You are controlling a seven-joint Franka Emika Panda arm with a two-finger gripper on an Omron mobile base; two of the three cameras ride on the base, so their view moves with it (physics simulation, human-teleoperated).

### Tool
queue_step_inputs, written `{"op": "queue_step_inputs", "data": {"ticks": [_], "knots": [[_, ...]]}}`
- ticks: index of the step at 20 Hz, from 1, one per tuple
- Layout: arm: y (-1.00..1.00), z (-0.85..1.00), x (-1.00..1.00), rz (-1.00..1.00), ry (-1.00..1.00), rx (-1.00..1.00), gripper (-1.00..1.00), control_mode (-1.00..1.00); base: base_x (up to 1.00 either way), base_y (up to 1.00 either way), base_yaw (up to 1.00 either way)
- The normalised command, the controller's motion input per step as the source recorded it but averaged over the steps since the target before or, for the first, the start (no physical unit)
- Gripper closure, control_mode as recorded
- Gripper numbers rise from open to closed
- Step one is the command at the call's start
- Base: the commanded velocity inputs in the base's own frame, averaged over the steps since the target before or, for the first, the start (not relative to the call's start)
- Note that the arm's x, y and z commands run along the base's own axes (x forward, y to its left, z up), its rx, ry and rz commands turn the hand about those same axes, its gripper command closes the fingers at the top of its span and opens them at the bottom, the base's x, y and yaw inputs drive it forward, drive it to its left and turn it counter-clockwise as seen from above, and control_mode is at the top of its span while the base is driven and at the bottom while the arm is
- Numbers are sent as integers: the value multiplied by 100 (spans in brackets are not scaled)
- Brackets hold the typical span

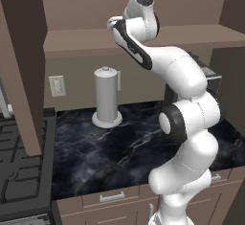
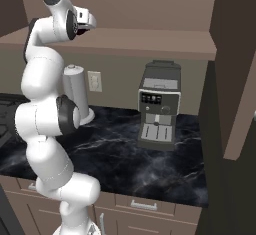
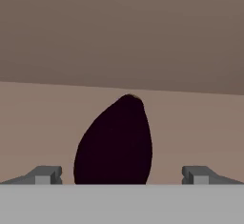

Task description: Pick the eggplants from the cabinet and place them in one bowl. Pick the avocado from the sink and place it in the other bowl.

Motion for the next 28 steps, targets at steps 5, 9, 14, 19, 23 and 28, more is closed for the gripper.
{"op": "queue_step_inputs", "data": {"ticks": [5,9,14,19,23,28], "knots": [[0,-1,19,0,0,0,-100,-100,0,0,0],[0,-4,15,0,0,0,-100,-100,0,0,0],[10,-22,2,0,0,0,100,-100,0,0,0],[4,-13,0,0,0,0,100,-100,0,0,0],[1,10,-18,0,-5,-1,100,-100,0,0,0],[-1,8,-47,0,-8,0,100,-100,0,0,0]]}}
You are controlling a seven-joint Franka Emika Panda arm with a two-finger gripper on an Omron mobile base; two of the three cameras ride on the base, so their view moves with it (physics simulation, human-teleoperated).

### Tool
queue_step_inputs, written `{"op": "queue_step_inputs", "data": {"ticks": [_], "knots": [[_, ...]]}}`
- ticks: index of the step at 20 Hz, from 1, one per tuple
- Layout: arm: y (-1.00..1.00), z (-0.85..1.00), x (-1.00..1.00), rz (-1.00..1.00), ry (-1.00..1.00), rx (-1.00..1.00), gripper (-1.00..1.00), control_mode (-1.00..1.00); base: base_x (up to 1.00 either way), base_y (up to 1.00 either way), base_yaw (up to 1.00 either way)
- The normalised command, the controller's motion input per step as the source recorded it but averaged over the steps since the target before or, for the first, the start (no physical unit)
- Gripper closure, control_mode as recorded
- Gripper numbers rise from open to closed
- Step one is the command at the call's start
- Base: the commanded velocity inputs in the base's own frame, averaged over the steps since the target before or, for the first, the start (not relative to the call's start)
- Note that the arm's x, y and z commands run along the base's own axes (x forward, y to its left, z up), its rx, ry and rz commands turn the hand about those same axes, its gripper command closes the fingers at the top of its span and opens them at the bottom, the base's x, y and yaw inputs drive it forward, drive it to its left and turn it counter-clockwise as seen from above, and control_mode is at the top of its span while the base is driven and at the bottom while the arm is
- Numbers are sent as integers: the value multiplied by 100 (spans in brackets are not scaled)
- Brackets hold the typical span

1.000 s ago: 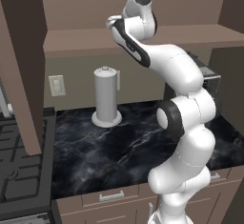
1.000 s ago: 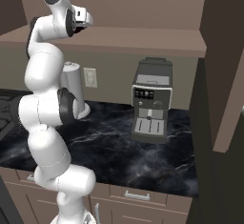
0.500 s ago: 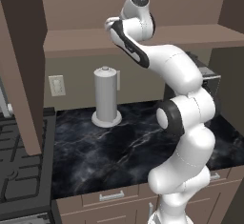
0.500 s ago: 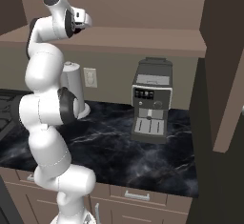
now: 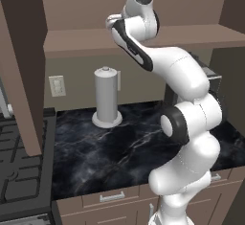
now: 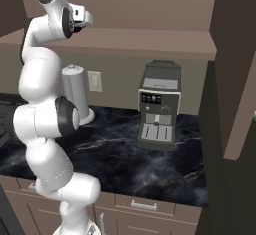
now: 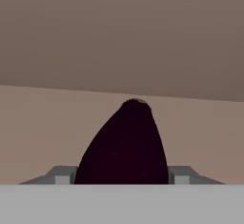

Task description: Pick the eggplants from the cabinet and place them in one bowl. Pick the avocado from the sink and place it in the other bowl.

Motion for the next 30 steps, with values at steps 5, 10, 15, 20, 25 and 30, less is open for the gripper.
{"op": "queue_step_inputs", "data": {"ticks": [5,10,15,20,25,30], "knots": [[-7,0,-41,0,-6,0,100,-100,0,0,0],[-21,9,-80,0,0,0,100,-100,0,0,0],[-39,19,-100,0,0,0,100,-100,0,0,0],[-45,2,-100,0,0,0,100,-100,0,0,0],[-41,0,-100,0,0,0,100,-100,0,0,0],[-21,1,-98,-12,14,0,100,-100,0,0,0]]}}
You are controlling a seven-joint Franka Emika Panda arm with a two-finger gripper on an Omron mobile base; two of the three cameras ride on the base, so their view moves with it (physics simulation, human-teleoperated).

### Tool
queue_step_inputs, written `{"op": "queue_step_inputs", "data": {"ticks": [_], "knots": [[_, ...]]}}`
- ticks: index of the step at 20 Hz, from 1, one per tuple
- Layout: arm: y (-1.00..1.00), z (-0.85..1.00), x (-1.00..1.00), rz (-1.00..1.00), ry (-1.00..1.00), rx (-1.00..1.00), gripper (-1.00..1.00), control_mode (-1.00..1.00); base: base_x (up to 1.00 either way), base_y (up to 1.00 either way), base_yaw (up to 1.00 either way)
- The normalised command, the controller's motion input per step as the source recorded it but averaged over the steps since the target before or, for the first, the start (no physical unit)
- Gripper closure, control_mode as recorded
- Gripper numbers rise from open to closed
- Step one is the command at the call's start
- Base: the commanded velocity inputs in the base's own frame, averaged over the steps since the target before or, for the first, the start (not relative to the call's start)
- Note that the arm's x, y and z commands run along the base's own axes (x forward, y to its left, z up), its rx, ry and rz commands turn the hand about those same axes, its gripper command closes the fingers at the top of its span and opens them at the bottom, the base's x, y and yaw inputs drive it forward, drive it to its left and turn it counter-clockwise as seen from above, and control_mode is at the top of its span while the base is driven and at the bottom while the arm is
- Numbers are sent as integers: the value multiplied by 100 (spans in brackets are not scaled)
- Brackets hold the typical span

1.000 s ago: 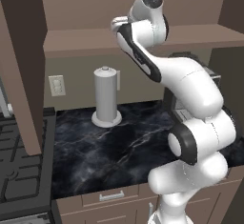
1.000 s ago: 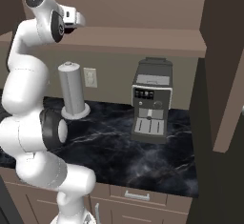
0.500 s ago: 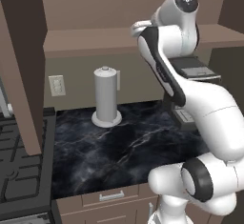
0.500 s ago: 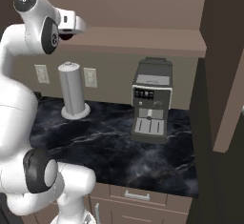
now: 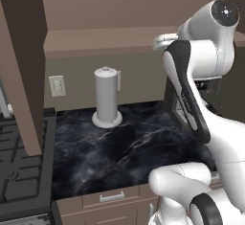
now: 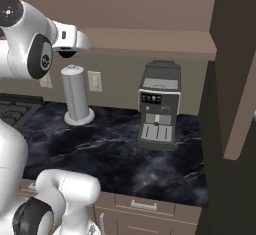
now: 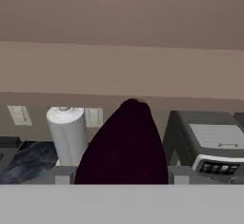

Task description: Pick the eggplants from the cabinet and place them in one bowl. Pick the avocado from the sink and place it in the other bowl.

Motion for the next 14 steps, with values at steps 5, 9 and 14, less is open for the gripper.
{"op": "queue_step_inputs", "data": {"ticks": [5,9,14], "knots": [[-43,0,-100,-15,28,9,100,-100,0,0,0],[-50,-2,-81,-11,32,8,100,-100,0,0,0],[-17,-43,-19,-1,17,0,100,-100,0,0,0]]}}
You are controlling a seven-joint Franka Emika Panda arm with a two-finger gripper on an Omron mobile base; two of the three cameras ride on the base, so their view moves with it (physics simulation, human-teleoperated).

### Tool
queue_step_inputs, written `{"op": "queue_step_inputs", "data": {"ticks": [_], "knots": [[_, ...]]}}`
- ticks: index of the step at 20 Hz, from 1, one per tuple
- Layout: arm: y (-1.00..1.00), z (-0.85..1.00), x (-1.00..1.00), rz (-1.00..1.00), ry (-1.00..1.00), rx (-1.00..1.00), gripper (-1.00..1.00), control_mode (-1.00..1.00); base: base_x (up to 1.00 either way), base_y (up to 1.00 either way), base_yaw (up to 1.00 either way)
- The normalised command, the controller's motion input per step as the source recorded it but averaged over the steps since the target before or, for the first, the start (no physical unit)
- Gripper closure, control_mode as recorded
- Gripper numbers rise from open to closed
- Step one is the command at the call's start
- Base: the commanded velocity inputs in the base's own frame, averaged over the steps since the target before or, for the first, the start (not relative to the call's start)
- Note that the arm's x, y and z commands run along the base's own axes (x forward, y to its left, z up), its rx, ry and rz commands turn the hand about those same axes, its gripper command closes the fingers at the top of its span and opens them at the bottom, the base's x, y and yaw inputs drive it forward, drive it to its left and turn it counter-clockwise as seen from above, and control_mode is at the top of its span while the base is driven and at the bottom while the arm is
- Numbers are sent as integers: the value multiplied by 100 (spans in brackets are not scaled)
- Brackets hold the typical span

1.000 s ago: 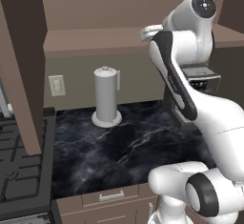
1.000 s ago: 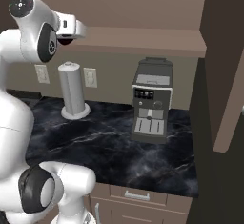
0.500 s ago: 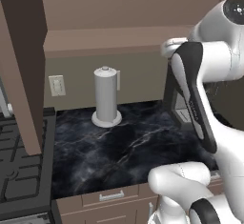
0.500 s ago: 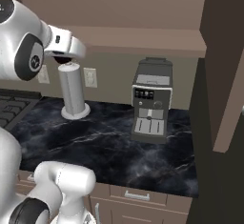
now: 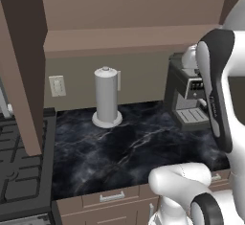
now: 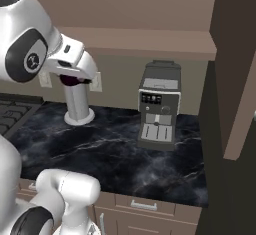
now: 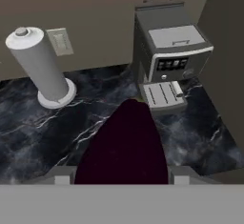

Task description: Pick the eggplants from the cabinet and place them in one bowl. Pick the avocado from the sink and place it in the other bowl.

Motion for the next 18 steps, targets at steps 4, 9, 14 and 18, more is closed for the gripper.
{"op": "queue_step_inputs", "data": {"ticks": [4,9,14,18], "knots": [[0,-55,0,6,12,0,100,-100,0,0,0],[0,-55,-4,18,2,0,100,-100,0,0,0],[1,-40,-32,19,-2,0,100,-100,0,0,0],[4,-6,-39,5,3,-3,100,-100,0,0,0]]}}
